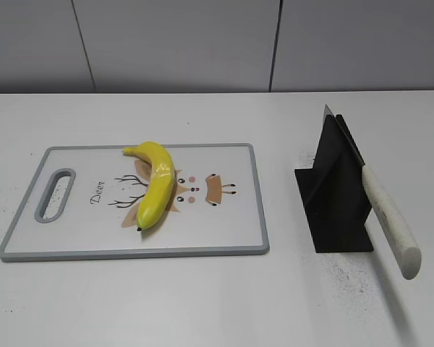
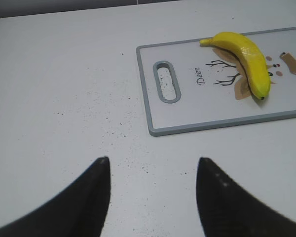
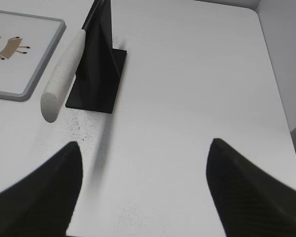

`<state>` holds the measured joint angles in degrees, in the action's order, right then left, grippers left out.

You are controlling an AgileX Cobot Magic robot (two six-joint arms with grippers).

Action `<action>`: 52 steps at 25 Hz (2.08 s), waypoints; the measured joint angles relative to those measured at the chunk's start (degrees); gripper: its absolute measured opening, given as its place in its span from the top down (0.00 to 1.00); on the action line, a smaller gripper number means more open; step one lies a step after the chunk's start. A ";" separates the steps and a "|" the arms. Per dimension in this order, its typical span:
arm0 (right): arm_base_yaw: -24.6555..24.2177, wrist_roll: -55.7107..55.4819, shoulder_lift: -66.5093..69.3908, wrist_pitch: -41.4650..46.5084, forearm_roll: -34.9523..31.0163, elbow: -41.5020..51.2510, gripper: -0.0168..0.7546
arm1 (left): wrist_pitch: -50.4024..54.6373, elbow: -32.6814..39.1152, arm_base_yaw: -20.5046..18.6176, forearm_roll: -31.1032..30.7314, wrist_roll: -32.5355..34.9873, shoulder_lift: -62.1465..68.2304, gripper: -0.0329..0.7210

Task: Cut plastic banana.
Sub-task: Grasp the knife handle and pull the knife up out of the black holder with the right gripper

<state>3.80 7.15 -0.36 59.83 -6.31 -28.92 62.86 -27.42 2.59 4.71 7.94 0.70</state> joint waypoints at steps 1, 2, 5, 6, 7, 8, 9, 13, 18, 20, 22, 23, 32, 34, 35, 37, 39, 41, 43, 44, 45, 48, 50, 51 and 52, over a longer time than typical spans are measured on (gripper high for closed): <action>0.00 0.00 0.00 0.00 0.00 0.00 0.21 | 0.00 0.00 0.00 0.00 0.00 0.00 0.25; 0.00 0.00 0.00 0.00 0.00 0.00 0.21 | 0.00 0.00 0.00 0.00 0.00 0.00 0.25; 0.00 -0.05 0.00 0.00 0.00 0.00 0.21 | 0.00 0.00 0.00 0.00 0.00 0.00 0.25; 0.00 -0.05 0.00 0.00 0.00 0.00 0.21 | 0.00 0.00 0.00 0.00 0.00 0.00 0.25; 0.00 -0.05 0.00 0.00 0.00 0.00 0.21 | 0.00 0.00 0.00 0.00 0.00 0.00 0.25; 0.00 -0.05 0.00 0.00 0.00 0.00 0.21 | 0.00 0.00 0.00 0.00 0.00 0.00 0.25; 0.00 -0.05 0.00 0.00 0.00 0.00 0.21 | 0.00 0.00 0.00 0.00 0.00 0.00 0.25; 0.00 -0.05 0.00 0.00 0.00 0.00 0.21 | 0.00 0.00 0.00 0.00 0.00 0.00 0.25; 0.00 -0.05 0.00 0.00 0.00 0.00 0.21 | 0.00 0.00 0.00 0.00 0.00 0.00 0.25; 0.00 -0.05 0.00 0.00 0.00 0.00 0.21 | 0.00 0.00 0.00 0.00 0.00 0.00 0.25; 0.00 -0.05 0.00 0.00 0.00 0.00 0.21 | 0.00 0.00 0.00 0.00 0.00 0.00 0.25; 0.00 -0.05 0.00 0.00 0.17 0.00 0.21 | 0.00 0.00 0.00 0.00 0.00 0.00 0.25; 0.00 -1.72 13.12 7.26 -1.55 -6.04 0.24 | 0.00 0.00 0.00 0.00 0.00 0.00 0.25; 0.00 -3.03 17.62 7.95 -2.30 -7.23 0.25 | 0.00 0.00 0.00 0.00 0.00 0.00 0.25; 0.00 -3.63 20.10 8.24 -2.89 -7.71 0.25 | 0.00 0.00 0.00 0.00 0.00 0.00 0.25; 0.00 -4.69 24.72 9.16 -4.44 -8.84 0.26 | 0.00 0.00 0.00 0.00 0.00 0.00 0.25; 0.00 -7.15 29.93 9.57 -5.26 -9.90 0.26 | 0.00 0.00 0.00 0.00 0.00 0.00 0.25; 0.50 -9.11 34.87 9.66 -5.50 -11.35 0.27 | 0.00 0.00 0.00 0.00 0.00 0.00 0.25; 1.59 -9.99 40.08 9.65 -5.55 -12.77 0.27 | 0.00 0.00 0.00 0.00 0.00 0.00 0.25; 2.56 -10.16 42.61 9.65 -5.55 -13.57 0.28 | 0.00 0.00 0.00 0.00 0.00 0.00 0.25; 3.45 -10.22 44.70 9.65 -5.55 -14.29 0.28 | 0.00 0.00 0.00 0.00 0.00 0.00 0.25; 6.02 -10.39 51.09 9.65 -5.77 -17.19 0.29 | 0.00 0.00 0.00 0.00 0.00 0.00 0.25; 6.79 -10.45 55.30 9.65 -6.33 -19.06 0.30 | 0.00 0.00 0.00 0.00 0.00 0.00 0.25; 7.08 -10.45 56.86 9.65 -7.04 -20.06 0.31 | 0.00 0.00 0.00 0.00 0.00 0.00 0.25; 7.44 -10.45 58.86 9.65 -8.15 -21.04 0.31 | 0.00 0.00 0.00 0.00 0.00 0.00 0.25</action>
<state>11.24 -3.30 58.51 69.48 -14.46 -49.96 62.86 -27.42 2.59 4.71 7.94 0.70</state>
